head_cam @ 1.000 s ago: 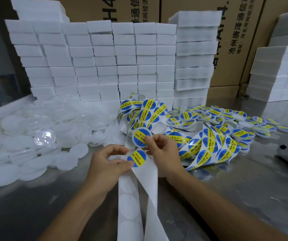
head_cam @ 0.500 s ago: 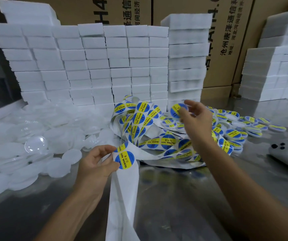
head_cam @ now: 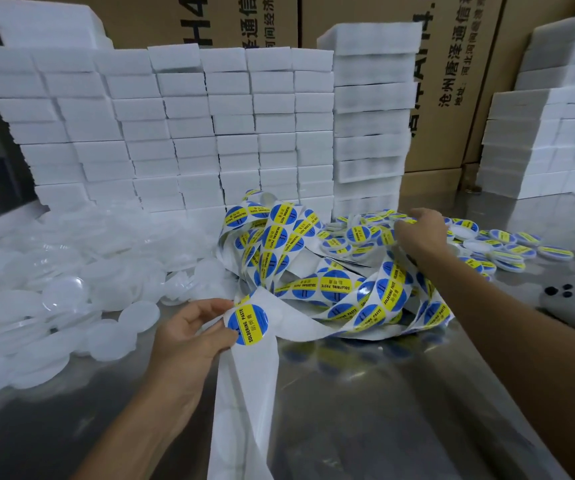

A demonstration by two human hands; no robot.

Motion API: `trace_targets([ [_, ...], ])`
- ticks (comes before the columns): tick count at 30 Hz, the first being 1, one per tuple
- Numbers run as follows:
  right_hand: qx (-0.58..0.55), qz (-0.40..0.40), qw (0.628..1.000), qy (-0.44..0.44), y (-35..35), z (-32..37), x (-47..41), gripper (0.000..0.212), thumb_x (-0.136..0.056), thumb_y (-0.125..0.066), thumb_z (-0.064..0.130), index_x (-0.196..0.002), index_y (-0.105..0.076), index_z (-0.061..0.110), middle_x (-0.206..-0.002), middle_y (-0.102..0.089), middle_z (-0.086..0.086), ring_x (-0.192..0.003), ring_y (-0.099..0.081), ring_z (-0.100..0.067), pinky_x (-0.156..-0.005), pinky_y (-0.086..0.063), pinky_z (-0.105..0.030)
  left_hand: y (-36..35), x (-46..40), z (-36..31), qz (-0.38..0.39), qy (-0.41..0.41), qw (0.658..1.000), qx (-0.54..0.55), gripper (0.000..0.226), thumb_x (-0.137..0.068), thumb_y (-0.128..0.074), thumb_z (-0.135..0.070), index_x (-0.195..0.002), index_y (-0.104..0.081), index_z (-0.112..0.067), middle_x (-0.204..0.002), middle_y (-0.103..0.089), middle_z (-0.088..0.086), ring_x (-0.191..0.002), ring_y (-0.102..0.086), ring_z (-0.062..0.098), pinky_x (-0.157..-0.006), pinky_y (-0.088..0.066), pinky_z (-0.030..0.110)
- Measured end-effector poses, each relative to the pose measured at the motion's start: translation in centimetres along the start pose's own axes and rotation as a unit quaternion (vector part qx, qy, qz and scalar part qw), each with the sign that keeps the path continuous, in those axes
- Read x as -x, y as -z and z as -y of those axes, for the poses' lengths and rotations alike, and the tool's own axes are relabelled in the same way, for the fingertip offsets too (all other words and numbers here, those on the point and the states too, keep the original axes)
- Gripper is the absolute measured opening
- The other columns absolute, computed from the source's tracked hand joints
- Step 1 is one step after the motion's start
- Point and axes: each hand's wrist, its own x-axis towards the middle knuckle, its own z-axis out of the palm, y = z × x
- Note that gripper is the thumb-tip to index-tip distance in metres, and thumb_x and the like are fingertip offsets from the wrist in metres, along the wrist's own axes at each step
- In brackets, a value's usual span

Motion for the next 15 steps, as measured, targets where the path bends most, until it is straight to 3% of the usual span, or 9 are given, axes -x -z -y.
trace_targets([
  [5,0.061,0.024,0.975,0.21,-0.8,2.5,4.3,0.021,-0.09,-0.06,0.013,-0.107,-0.073,0.011,-0.098,-0.075,-0.004,-0.086,-0.067,-0.017,-0.079,-0.053,-0.03,-0.2,0.5,-0.4,0.018,0.006,1.0,0.002,0.03,-0.079,-0.06,0.02,-0.09,-0.068,-0.008,-0.084,-0.077,0.006,-0.074,-0.074,0.018,-0.064,-0.058,0.022],
  [9,0.031,0.196,0.925,0.325,-1.6,5.0,11.0,0.023,-0.086,-0.062,0.013,-0.106,-0.073,0.019,-0.085,-0.069,0.016,-0.07,-0.065,-0.006,-0.071,-0.05,-0.023,0.0,0.4,-0.9,0.03,0.039,0.995,0.089,0.028,-0.081,-0.055,0.019,-0.093,-0.064,-0.005,-0.083,-0.076,0.01,-0.071,-0.073,0.017,-0.069,-0.059,0.025],
  [12,0.027,0.338,0.887,0.313,-2.6,5.9,15.5,0.044,-0.082,-0.066,0.023,-0.125,-0.061,0.031,-0.103,-0.064,0.022,-0.087,-0.068,-0.008,-0.071,-0.053,-0.024,0.2,0.1,-1.2,0.048,0.057,0.983,0.17,0.029,-0.083,-0.051,0.019,-0.097,-0.061,-0.004,-0.082,-0.075,0.012,-0.071,-0.073,0.018,-0.065,-0.06,0.024],
  [13,0.024,0.375,0.881,0.289,-2.9,6.1,16.4,0.044,-0.084,-0.067,0.026,-0.126,-0.058,0.032,-0.106,-0.062,0.019,-0.081,-0.071,-0.012,-0.064,-0.054,-0.025,0.3,0.2,-1.3,0.057,0.061,0.979,0.187,0.029,-0.084,-0.049,0.019,-0.098,-0.06,-0.004,-0.083,-0.075,0.013,-0.072,-0.073,0.019,-0.063,-0.059,0.024],
  [15,-0.052,0.418,0.878,0.226,-3.4,6.3,17.6,0.02,-0.092,-0.063,0.022,-0.111,-0.059,0.026,-0.095,-0.064,0.008,-0.052,-0.068,-0.018,-0.044,-0.049,-0.024,0.3,0.3,-1.5,0.06,0.061,0.98,0.181,0.03,-0.085,-0.047,0.02,-0.096,-0.061,-0.005,-0.084,-0.074,0.013,-0.072,-0.072,0.019,-0.061,-0.059,0.024],
])
